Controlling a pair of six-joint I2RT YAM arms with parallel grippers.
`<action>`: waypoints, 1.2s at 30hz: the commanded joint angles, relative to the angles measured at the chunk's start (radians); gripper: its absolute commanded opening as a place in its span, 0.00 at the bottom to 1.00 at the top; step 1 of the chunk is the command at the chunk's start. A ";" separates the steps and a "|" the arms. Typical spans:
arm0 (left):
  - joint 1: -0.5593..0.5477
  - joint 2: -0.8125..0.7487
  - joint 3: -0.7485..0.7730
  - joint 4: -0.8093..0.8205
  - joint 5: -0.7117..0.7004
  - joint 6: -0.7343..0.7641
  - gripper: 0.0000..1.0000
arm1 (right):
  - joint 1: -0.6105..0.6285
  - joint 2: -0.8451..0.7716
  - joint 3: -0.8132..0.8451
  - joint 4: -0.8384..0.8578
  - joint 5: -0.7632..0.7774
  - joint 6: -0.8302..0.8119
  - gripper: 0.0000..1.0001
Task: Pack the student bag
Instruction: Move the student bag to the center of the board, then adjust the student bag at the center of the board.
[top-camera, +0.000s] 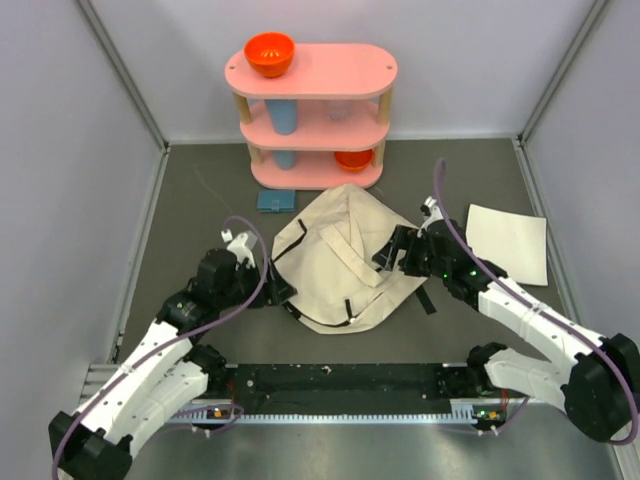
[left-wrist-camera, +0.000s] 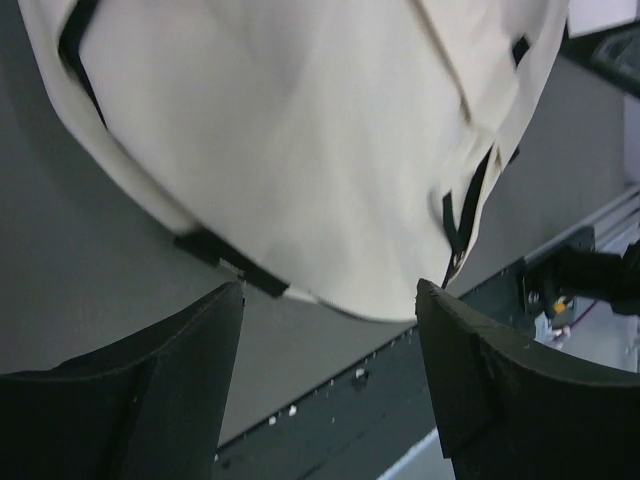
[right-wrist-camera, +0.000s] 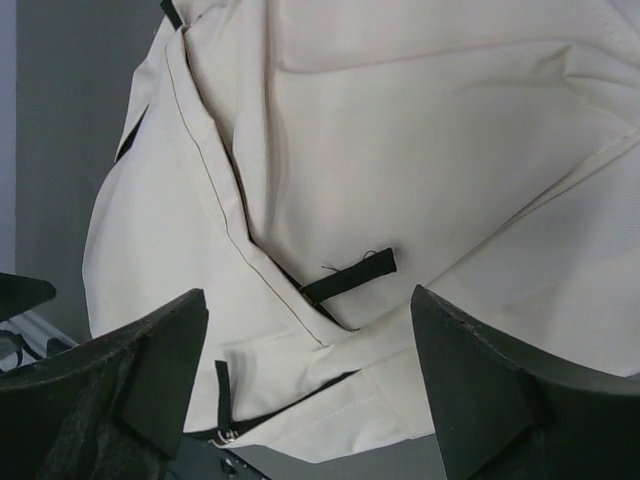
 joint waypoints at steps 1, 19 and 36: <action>-0.070 -0.071 -0.059 -0.128 -0.021 -0.093 0.73 | 0.006 0.021 0.027 0.066 -0.096 -0.017 0.81; -0.130 0.055 -0.176 0.117 0.175 -0.055 0.25 | 0.006 -0.009 -0.030 0.051 -0.083 0.033 0.81; -0.131 -0.022 -0.211 0.026 0.040 -0.109 0.15 | 0.006 0.017 -0.033 0.057 -0.097 0.052 0.81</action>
